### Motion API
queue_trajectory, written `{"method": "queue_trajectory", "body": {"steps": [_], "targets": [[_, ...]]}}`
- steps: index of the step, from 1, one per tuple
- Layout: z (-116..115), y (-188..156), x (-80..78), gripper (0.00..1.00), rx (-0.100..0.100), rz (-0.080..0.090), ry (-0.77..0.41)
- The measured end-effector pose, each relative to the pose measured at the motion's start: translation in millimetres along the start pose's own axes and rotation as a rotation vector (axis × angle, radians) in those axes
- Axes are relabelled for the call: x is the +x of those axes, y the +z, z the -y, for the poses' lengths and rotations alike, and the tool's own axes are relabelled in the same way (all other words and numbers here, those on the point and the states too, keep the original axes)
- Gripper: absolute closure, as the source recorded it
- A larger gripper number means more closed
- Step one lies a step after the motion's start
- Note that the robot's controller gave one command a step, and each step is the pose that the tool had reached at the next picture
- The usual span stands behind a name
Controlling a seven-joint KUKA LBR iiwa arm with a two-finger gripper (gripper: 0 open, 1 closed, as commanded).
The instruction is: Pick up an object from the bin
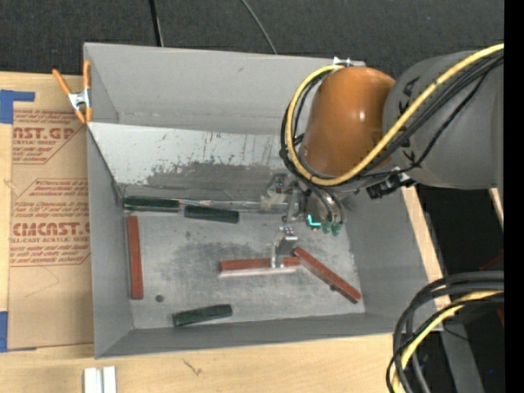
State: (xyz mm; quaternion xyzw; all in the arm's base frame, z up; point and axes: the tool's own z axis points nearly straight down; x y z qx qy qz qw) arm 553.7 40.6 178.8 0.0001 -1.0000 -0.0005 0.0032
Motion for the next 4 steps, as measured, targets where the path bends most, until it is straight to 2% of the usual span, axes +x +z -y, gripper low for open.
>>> {"method": "queue_trajectory", "body": {"steps": [1, 2, 3, 4], "targets": [[0, -4, -1.7, 0.00, 0.000, 0.008, 0.000], [5, 102, 23.0, 1.00, -0.001, 0.008, 0.124], [5, 102, 22.9, 1.00, -0.001, 0.008, 0.124], [4, -36, 37.8, 1.00, 0.000, 0.009, 0.132]]}}
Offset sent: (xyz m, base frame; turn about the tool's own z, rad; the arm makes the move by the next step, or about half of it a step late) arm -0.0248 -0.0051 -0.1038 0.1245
